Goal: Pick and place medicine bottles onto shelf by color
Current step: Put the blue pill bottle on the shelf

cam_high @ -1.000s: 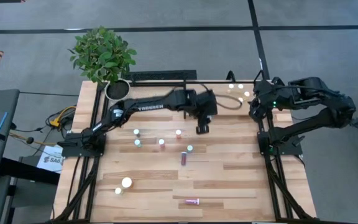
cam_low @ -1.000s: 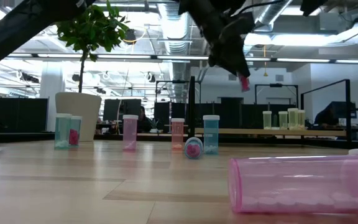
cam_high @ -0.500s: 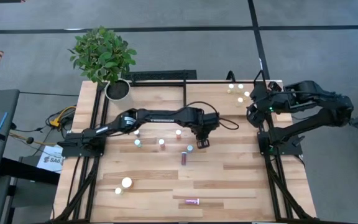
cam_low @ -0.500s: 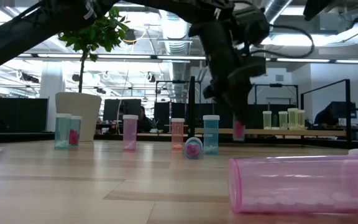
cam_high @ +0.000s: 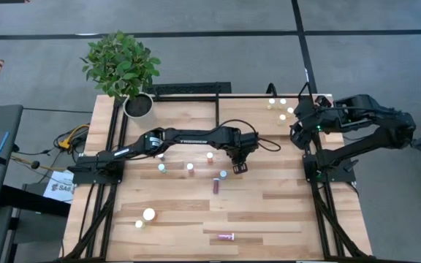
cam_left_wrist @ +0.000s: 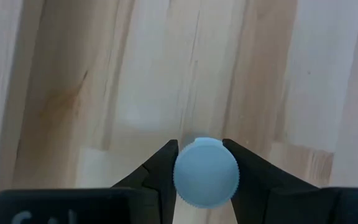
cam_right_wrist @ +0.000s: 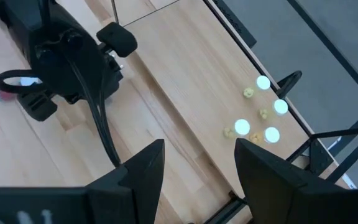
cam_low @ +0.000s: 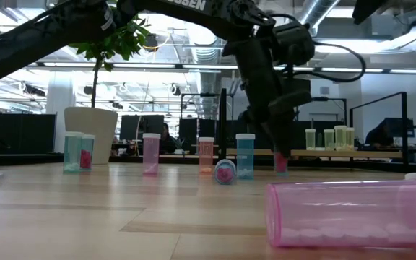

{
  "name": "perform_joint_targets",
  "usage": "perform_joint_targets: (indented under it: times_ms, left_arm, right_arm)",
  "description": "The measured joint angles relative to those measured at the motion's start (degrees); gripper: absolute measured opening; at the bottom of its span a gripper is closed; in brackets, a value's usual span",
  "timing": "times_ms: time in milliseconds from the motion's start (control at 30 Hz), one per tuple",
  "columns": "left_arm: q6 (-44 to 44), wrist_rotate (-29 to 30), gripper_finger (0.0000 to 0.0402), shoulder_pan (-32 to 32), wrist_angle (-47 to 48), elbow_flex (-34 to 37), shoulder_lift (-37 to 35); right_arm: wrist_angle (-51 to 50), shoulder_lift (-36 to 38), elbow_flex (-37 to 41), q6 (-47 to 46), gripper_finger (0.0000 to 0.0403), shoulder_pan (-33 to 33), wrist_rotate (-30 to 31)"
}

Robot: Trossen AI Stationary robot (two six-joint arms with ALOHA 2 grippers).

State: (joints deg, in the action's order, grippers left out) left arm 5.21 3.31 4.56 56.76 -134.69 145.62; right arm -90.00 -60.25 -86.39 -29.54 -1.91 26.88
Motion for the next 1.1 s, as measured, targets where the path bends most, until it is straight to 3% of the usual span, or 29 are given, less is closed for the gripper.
perform_joint_targets:
  times_ms: [267,633,800,967,1100]
  left_arm:
    - [0.0,0.3,0.0125,0.0,-0.5,0.0,0.0]
    - [7.0,-0.3,0.0222,1.1,0.1,-0.3,-2.0]
    - [10.1,-3.7,0.0248,1.6,3.6,-0.1,-6.0]
    - [10.1,-2.6,0.0252,0.9,4.5,-0.2,-11.5]
    - [10.7,-0.3,0.0252,-0.4,11.1,-0.2,-15.5]
  right_arm:
    - [0.0,0.0,0.0,0.0,0.0216,0.0,0.0]
    - [0.0,0.0,0.0,1.6,0.0216,0.1,0.0]
    - [0.0,0.0,0.0,1.8,0.0216,0.1,0.0]
    - [0.0,0.0,0.0,3.0,0.0216,0.1,0.1]
    - [1.7,0.1,1.0,2.5,0.0216,0.1,0.2]
